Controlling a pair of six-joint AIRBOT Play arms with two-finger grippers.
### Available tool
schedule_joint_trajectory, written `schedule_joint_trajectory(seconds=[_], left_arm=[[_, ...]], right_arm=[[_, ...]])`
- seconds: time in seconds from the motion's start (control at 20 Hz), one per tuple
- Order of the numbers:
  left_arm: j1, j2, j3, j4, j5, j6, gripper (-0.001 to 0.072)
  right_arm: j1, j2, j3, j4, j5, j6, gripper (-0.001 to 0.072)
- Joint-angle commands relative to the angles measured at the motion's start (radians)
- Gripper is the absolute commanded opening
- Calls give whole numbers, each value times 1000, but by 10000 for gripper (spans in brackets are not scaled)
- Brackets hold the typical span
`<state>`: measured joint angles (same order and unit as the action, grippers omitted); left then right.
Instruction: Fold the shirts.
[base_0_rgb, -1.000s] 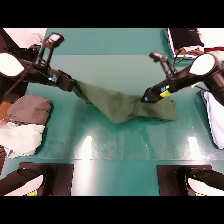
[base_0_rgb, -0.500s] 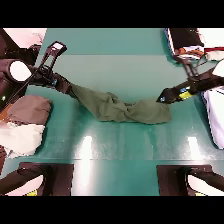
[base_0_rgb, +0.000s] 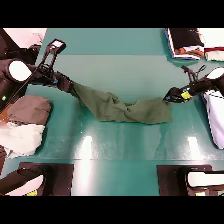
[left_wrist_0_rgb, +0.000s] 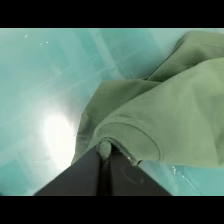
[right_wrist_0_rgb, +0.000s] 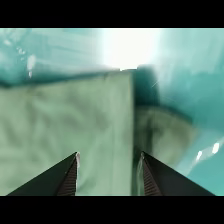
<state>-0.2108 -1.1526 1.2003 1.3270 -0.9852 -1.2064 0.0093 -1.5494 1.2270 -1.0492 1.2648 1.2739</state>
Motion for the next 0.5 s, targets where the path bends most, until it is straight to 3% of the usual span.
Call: schedule_joint_trajectory(seconds=[0.0,0.15,0.2,0.25,0.3,0.45], left_arm=[[1,0,0,-7,5,-2,37],[1,0,0,-7,6,-2,37],[1,0,0,-7,5,-2,37],[1,0,0,-7,5,-7,38],[1,0,0,-7,5,-27,37],[1,16,14,43,5,-74,37]], right_arm=[[26,-82,1,11,-84,-11,457],[62,-81,2,11,-159,-11,439],[73,-77,2,11,-180,-11,342],[82,-74,7,9,-190,-11,136],[88,-74,21,8,-189,-20,22],[89,-45,122,1,-136,-23,18]])
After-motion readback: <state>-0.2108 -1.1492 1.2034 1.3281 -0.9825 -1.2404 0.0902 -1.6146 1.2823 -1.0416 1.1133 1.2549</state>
